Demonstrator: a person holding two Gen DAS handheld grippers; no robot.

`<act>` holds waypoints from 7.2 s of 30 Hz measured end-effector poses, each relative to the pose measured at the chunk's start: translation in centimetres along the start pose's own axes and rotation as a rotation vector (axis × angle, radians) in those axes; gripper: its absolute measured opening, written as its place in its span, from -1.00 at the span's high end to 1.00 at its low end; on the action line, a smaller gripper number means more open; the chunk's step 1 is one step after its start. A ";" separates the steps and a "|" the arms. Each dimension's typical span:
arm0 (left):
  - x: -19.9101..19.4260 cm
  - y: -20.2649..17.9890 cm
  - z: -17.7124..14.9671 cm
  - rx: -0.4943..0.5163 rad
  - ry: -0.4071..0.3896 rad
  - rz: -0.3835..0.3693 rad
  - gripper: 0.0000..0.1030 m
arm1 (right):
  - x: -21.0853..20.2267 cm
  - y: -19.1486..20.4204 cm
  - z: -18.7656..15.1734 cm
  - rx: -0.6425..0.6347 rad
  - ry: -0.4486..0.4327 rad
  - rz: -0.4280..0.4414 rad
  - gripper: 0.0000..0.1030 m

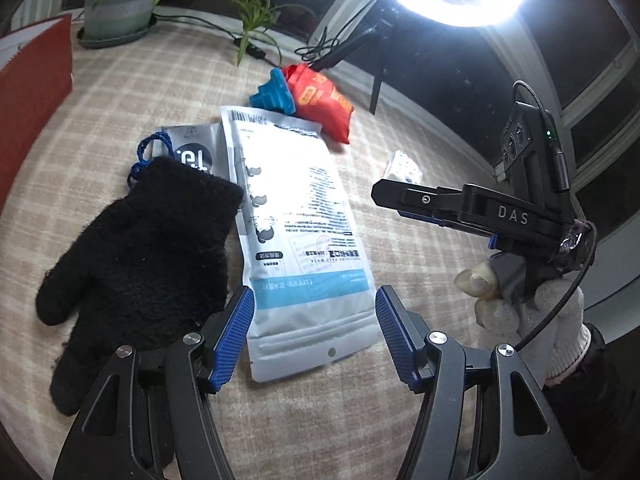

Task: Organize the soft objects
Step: 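Move both grippers to the white medical mask bag, then close both grippers on the mask bag's end and lift it, then carry the mask bag with both grippers and lower it into the box, then open both grippers to release the bag and move to the black glove, then close both grippers on the black knit glove's cuff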

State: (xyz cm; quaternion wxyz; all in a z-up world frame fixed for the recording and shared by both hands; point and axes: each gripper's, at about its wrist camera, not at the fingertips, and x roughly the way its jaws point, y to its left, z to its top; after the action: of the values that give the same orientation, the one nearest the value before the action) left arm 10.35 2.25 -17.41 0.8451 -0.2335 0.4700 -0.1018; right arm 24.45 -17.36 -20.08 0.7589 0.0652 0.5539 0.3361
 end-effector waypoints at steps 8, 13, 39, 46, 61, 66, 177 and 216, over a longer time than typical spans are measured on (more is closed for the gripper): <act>2.3 0.6 0.9 -0.007 0.024 0.044 -0.21 | 2.0 -1.3 0.4 0.049 0.050 0.067 -0.32; 3.6 1.1 1.3 -0.016 0.034 0.054 -0.18 | 3.0 -1.6 0.3 0.057 0.072 0.088 -0.23; 5.9 0.2 2.1 0.067 0.035 0.164 0.07 | 3.6 -0.5 -0.9 0.069 0.070 0.136 0.14; 5.7 0.5 1.9 0.058 0.026 0.156 0.07 | 2.3 -0.6 -1.4 0.103 0.042 0.169 0.24; 2.1 -1.9 2.2 0.112 -0.067 0.145 0.07 | -3.0 3.2 -1.8 -0.002 -0.085 0.091 0.44; -0.2 -2.2 2.4 0.115 -0.118 0.141 0.07 | -4.6 5.7 -1.4 -0.035 -0.120 0.097 0.44; -17.2 12.2 1.7 -0.033 -0.233 0.164 -0.10 | 0.1 16.7 1.1 -0.134 -0.132 0.010 -0.19; -4.8 10.5 -5.0 -0.282 -0.068 0.280 0.43 | 9.6 11.9 0.4 -0.193 0.127 0.064 0.33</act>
State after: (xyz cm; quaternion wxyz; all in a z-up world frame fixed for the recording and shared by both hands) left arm 3.06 11.76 -21.24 0.8253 -0.2854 0.4786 0.0915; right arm 21.08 -2.55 -21.93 0.7140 -0.0120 0.5636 0.4152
